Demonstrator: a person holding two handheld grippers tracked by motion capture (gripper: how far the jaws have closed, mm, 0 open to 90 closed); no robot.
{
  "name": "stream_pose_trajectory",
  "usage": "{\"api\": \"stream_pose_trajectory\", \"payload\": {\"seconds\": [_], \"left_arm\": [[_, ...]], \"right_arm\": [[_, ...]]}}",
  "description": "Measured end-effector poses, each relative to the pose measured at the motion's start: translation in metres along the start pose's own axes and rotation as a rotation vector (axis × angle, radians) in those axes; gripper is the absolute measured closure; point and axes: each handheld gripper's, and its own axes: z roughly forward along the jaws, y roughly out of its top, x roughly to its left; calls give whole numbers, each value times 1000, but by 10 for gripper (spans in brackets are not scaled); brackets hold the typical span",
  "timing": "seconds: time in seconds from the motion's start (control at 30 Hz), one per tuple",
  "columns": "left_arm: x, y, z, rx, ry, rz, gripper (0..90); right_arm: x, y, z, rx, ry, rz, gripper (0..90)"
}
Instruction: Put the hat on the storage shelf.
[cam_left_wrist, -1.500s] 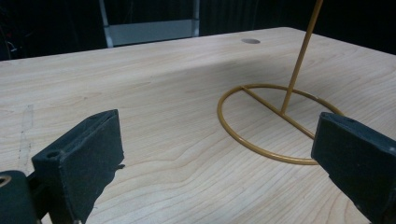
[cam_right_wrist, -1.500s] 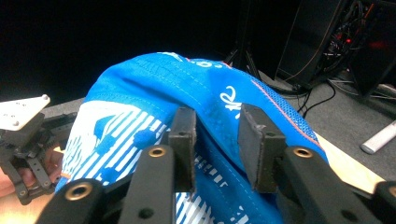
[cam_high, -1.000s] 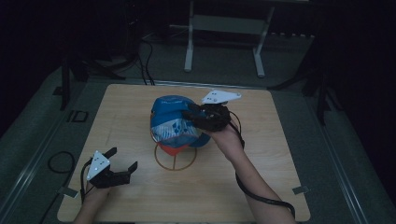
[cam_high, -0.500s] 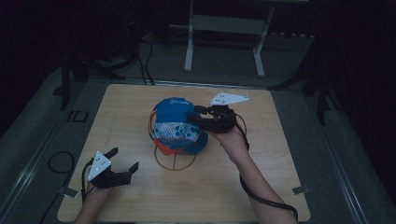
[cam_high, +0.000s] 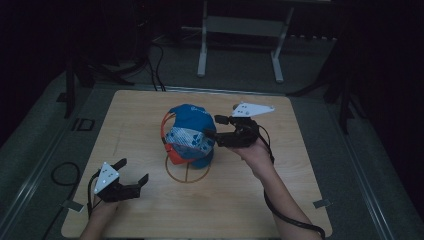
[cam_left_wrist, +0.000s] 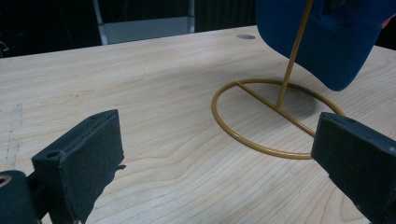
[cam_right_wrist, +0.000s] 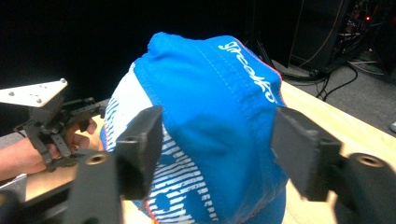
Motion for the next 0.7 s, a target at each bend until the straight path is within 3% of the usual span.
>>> {"api": "stream_pose_trajectory", "payload": {"seconds": [0.13, 0.17, 0.27, 0.53, 0.7], "left_arm": [[1, 0, -1, 0, 1, -1, 27], [1, 0, -1, 0, 1, 0, 27], [0, 0, 0, 0, 1, 0, 27], [0, 0, 0, -1, -1, 0, 27], [0, -1, 0, 1, -6, 3, 27]], "right_arm": [[2, -5, -4, 0, 32, -10, 215], [3, -7, -5, 5, 37, -36, 176], [4, -14, -9, -2, 44, -31, 148], [-2, -39, -15, 14, 30, -54, 140], [-6, -59, -16, 55, 25, -57, 140]]}}
